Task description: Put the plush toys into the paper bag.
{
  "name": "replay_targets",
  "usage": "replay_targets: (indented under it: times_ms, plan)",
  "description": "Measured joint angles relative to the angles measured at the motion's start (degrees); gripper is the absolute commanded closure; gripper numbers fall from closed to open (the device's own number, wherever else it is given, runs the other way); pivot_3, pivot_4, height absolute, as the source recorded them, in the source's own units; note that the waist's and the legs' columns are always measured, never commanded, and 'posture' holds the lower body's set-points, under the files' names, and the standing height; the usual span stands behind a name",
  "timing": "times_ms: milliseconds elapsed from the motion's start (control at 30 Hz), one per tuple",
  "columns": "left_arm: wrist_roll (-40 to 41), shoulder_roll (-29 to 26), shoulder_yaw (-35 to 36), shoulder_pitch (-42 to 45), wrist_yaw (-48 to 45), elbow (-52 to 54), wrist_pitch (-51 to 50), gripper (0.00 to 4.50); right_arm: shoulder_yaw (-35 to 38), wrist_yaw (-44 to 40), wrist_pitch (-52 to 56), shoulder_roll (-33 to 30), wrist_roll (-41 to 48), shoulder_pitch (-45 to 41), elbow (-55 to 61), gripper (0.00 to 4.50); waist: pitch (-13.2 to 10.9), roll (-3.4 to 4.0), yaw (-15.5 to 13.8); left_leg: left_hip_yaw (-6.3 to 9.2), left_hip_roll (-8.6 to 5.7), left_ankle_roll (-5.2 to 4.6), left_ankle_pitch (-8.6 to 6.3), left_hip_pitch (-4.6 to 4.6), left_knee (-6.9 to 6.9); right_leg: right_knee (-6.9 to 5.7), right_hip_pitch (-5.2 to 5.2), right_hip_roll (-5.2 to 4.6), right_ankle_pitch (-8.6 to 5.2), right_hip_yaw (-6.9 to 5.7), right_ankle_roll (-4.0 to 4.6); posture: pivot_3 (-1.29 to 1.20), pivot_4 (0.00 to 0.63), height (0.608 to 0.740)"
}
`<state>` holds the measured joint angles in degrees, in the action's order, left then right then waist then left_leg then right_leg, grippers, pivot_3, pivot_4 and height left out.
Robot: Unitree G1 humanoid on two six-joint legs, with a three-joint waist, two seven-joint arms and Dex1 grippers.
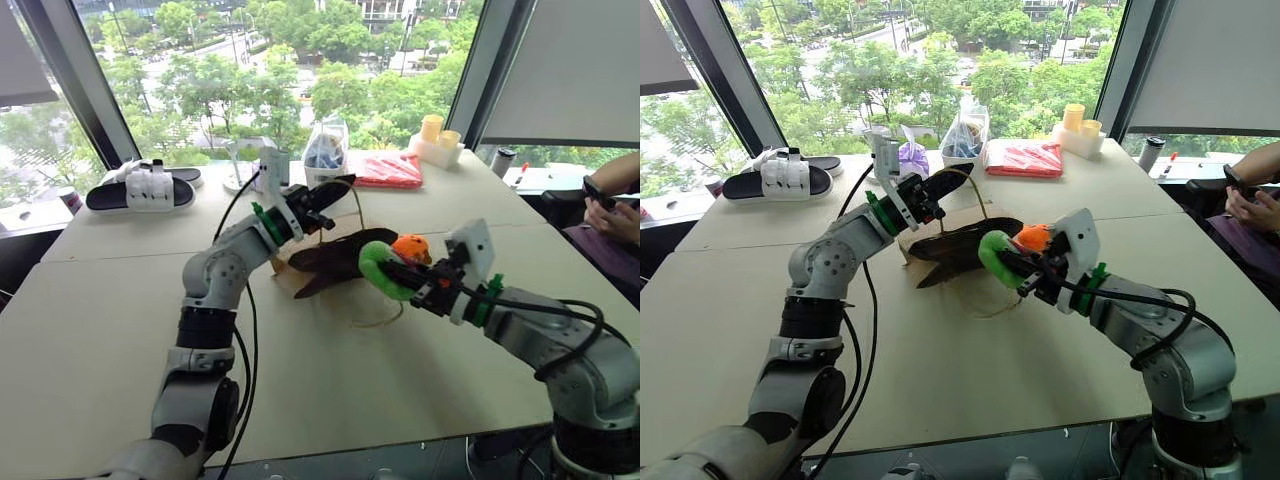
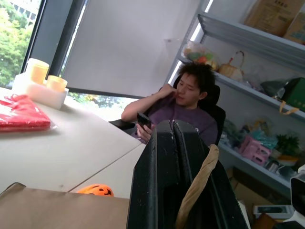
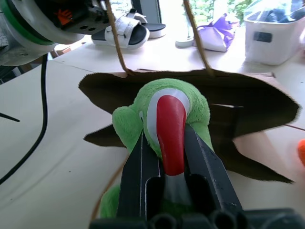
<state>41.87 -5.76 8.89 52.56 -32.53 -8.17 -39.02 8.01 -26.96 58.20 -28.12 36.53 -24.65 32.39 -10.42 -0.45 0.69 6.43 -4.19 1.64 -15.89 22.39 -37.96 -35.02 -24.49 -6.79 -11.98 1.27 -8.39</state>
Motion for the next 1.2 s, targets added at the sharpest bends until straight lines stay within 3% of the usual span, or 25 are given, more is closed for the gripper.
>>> replay_targets:
  times_ms: [267,467,567,767,967,1200]
  plan:
    - [3.37,2.18,0.87,-1.74,3.89,6.28,-3.04,4.50,-15.63,2.58,-7.50,4.84,-12.51,-11.01,-19.20,4.48,0.00,0.01,0.15,-0.02,0.00,0.05,0.03,0.00,0.00,-0.05,-0.06,0.00,0.00,0.03,0.00,0.00,0.150,0.740]
    - [5.74,2.40,1.30,-2.26,6.17,7.63,-4.47,4.50,-20.63,3.12,-11.66,8.87,-18.99,-16.79,-30.03,4.48,0.00,0.01,-0.05,0.00,-0.03,0.37,0.21,0.03,0.01,-0.03,-0.07,-0.01,0.00,0.03,0.01,0.00,0.150,0.740]
    - [6.27,2.35,1.51,-2.26,7.17,7.93,-4.47,4.50,-21.31,3.01,-12.71,9.35,-20.80,-16.85,-31.59,3.19,0.00,0.01,0.02,0.00,-0.03,0.37,0.20,0.03,0.02,-0.03,-0.07,-0.01,0.00,0.02,0.01,0.00,0.150,0.740]
    - [6.24,1.62,1.59,-2.29,7.82,7.59,-4.27,4.50,-21.55,1.93,-14.19,9.23,-23.31,-16.57,-30.93,0.13,0.00,0.01,0.16,-0.01,-0.03,0.36,0.20,0.03,0.03,-0.03,-0.08,0.00,0.00,0.02,0.01,0.00,0.150,0.740]
    - [5.12,-0.04,2.00,-2.29,7.09,3.98,-2.66,4.50,-15.58,-4.48,-13.08,3.78,-16.95,-9.95,-15.88,0.13,0.00,0.00,-0.09,0.01,-0.05,0.29,0.16,0.07,0.03,0.03,-0.06,-0.01,0.00,0.01,0.00,0.00,0.150,0.740]
    - [4.84,-0.70,1.97,-2.31,5.58,3.12,-1.88,4.50,7.24,-6.86,-0.09,-0.24,6.62,-4.28,-2.57,0.13,0.00,0.00,-0.11,0.02,-0.02,-0.01,0.00,0.06,0.03,0.04,-0.06,-0.01,0.00,0.02,0.01,0.00,0.150,0.740]
